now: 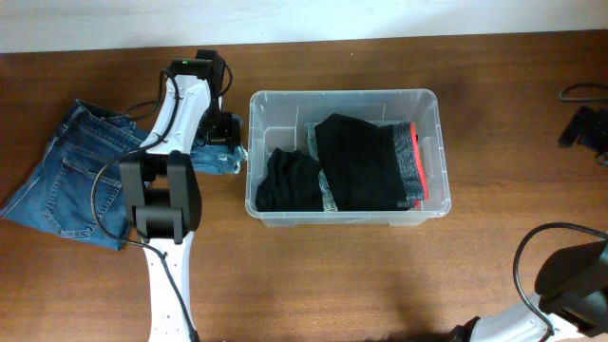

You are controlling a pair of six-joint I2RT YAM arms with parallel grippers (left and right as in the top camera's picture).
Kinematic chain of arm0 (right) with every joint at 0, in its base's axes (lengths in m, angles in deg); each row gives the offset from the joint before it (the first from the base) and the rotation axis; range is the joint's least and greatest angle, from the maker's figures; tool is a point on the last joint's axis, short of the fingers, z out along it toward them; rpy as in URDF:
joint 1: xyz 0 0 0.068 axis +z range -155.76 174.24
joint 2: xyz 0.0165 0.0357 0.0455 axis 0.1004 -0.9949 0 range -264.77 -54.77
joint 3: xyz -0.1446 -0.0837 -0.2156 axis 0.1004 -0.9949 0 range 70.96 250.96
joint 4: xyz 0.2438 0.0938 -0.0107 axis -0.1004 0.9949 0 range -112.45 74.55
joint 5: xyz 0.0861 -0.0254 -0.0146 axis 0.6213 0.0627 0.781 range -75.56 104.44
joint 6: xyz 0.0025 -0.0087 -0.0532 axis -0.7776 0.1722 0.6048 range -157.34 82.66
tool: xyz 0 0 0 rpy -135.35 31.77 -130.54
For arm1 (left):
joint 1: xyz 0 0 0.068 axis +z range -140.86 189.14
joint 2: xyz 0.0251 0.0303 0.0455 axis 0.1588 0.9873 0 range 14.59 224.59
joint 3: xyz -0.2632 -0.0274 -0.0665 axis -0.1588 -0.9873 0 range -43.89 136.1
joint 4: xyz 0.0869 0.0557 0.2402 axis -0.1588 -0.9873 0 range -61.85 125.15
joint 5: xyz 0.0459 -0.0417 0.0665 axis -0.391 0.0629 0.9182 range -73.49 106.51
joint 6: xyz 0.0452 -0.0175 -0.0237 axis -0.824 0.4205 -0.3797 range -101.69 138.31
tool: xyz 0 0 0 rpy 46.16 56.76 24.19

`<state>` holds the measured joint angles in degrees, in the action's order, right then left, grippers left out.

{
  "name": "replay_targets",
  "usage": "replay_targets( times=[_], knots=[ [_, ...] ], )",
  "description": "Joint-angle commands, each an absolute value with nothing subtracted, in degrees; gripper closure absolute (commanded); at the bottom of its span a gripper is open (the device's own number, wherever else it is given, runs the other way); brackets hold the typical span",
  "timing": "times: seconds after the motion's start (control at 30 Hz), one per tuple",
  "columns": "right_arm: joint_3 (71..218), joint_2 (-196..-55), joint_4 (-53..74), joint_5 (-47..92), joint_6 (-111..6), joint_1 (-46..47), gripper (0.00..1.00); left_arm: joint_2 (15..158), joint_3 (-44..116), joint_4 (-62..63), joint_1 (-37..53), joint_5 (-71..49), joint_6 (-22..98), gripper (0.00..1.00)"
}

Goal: Pack container
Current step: 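Grasp the light-blue denim item with the left gripper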

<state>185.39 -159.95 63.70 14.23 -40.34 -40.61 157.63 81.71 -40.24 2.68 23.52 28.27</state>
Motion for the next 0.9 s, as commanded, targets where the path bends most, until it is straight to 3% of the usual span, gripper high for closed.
replay_targets(
  times=[0.0,0.2,0.3,0.47,0.73,0.87],
  knots=[
    [186.35,-159.30,63.72,13.73,-40.80,-40.66,0.02,160.41,81.40,-41.23,3.03,24.28,27.19,0.32],
    [186.35,-159.30,63.72,13.73,-40.80,-40.66,0.02,160.41,81.40,-41.82,3.03,24.28,27.19,0.86],
    [186.35,-159.30,63.72,13.73,-40.80,-40.66,0.02,160.38,81.82,-42.19,3.05,24.33,27.17,0.99],
    [186.35,-159.30,63.72,13.73,-40.80,-40.66,0.02,160.38,89.44,-47.52,3.47,24.31,27.24,0.99],
    [186.35,-159.30,63.72,13.75,-40.80,-40.66,0.01,160.38,115.08,-61.16,3.05,24.15,30.87,0.99],
    [186.35,-159.30,63.72,13.75,-40.80,-40.66,0.02,158.29,122.29,-61.55,2.37,15.80,30.67,0.99]
  ],
)
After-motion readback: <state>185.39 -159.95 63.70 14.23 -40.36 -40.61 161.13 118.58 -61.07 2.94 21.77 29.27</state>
